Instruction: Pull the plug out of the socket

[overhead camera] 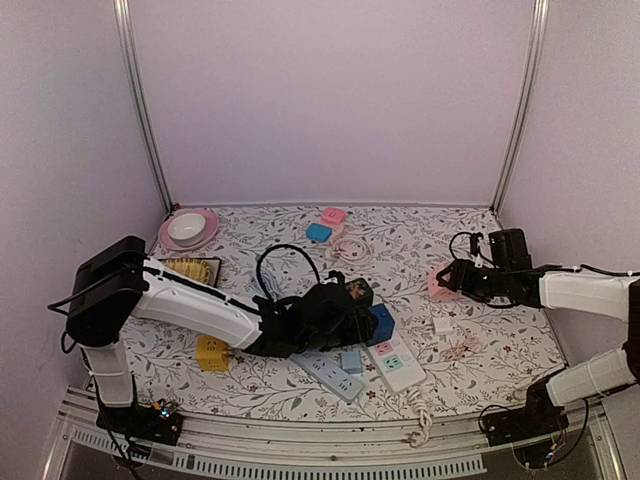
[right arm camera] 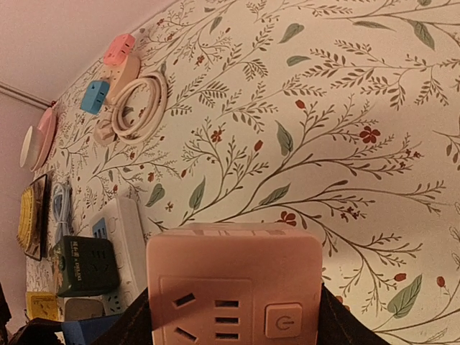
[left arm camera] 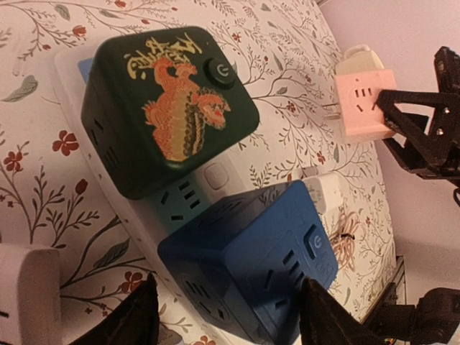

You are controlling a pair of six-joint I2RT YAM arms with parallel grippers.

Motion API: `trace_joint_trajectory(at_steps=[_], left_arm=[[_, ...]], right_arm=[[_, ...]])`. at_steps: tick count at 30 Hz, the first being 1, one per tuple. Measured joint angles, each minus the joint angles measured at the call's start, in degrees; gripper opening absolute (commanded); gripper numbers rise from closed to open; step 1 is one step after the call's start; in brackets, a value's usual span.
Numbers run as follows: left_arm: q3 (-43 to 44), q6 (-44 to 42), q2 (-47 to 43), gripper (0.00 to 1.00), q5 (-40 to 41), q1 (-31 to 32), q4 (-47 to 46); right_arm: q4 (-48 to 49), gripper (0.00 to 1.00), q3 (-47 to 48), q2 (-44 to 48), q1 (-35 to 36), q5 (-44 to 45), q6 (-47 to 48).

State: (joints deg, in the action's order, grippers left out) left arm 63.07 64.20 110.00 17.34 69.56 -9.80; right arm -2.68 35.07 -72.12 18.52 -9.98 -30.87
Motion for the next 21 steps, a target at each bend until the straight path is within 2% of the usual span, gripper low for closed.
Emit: trace_joint_trajectory(at_steps=[6,10,13,17,21], left_arm=[[-0.2,-0.6,-0.3,0.67,0.1,0.2,0.2],[-0.2,-0.7,-0.4,0.67,0.1,0.2,0.3],[-0.3,-0.7,-0.4,0.67,0.2,0.2,0.3],[-0.4,-0.7,-0.5,0.67,0.3,0.3,0.3],[-0.6,-0.7,-0.7,0.67,0.6,0.4,0.3]], right_arm=[[5.9,0.5,-3.7,-6.1,-5.2,-6.2,-1.5],[10.0,0.71,-5.4,-8.5,-9.7,-11.5,-2.6],[11.1,0.82,-6.5,-8.6,-11.9,-13.2,-2.9],[10.2,0.92,-7.6,-7.6,-13.5,-13.1,-2.6],[8.3,0.95,-7.6,-4.4,-13.6,-12.5,-2.2]])
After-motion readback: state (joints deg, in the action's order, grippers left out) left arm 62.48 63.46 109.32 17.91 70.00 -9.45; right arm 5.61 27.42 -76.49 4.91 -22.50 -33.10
